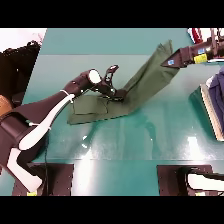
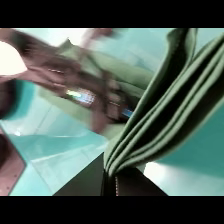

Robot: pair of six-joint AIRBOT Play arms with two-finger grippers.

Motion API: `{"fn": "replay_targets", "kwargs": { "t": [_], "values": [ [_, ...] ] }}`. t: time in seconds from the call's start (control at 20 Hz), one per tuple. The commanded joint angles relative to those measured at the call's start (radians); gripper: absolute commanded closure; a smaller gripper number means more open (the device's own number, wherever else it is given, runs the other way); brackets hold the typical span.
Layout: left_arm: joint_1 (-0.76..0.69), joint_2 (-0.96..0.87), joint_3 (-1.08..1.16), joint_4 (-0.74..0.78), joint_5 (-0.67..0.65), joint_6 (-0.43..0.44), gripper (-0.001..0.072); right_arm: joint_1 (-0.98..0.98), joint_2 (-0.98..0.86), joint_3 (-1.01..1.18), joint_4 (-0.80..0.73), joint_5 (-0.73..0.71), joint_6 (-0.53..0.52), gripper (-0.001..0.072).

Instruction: Fold the shirts.

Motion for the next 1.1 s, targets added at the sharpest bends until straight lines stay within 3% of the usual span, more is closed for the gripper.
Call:
{"fn": "replay_targets", "kwargs": {
  "t": [0.0,0.2,0.4,0.6,0.8,0.85,0.95,1.0,1.05],
  "values": [
    [-0.018,-0.051,0.038,0.007,-0.017,-0.004,0.0684,0.082,-0.002,0.054,0.03,-0.026,0.018,0.0693],
    [-0.014,-0.051,0.048,0.028,-0.034,0.0,0.0684,0.141,-0.002,0.054,0.031,-0.063,0.016,0.0693],
    [0.077,-0.003,0.129,0.055,-0.148,0.018,0.0685,0.222,-0.005,0.054,0.031,-0.119,0.015,0.0693],
    [0.259,0.17,0.174,0.253,-0.257,0.027,0.0684,0.363,-0.066,0.055,0.032,-0.193,0.005,0.0692],
    [0.467,0.378,0.185,0.433,-0.321,0.027,0.0684,0.563,-0.196,0.055,0.033,-0.402,-0.07,0.0684],
    [0.511,0.423,0.185,0.456,-0.32,0.027,0.0684,0.613,-0.235,0.055,0.033,-0.454,-0.084,0.059],
    [0.581,0.492,0.185,0.467,-0.321,0.027,0.0683,0.71,-0.31,0.055,0.034,-0.544,-0.103,0.0241],
    [0.606,0.513,0.185,0.467,-0.321,0.027,0.0684,0.743,-0.335,0.055,0.034,-0.579,-0.104,0.0106],
    [0.623,0.53,0.185,0.466,-0.322,0.026,0.0683,0.766,-0.351,0.056,0.03,-0.587,-0.105,0.01]
  ]
}}
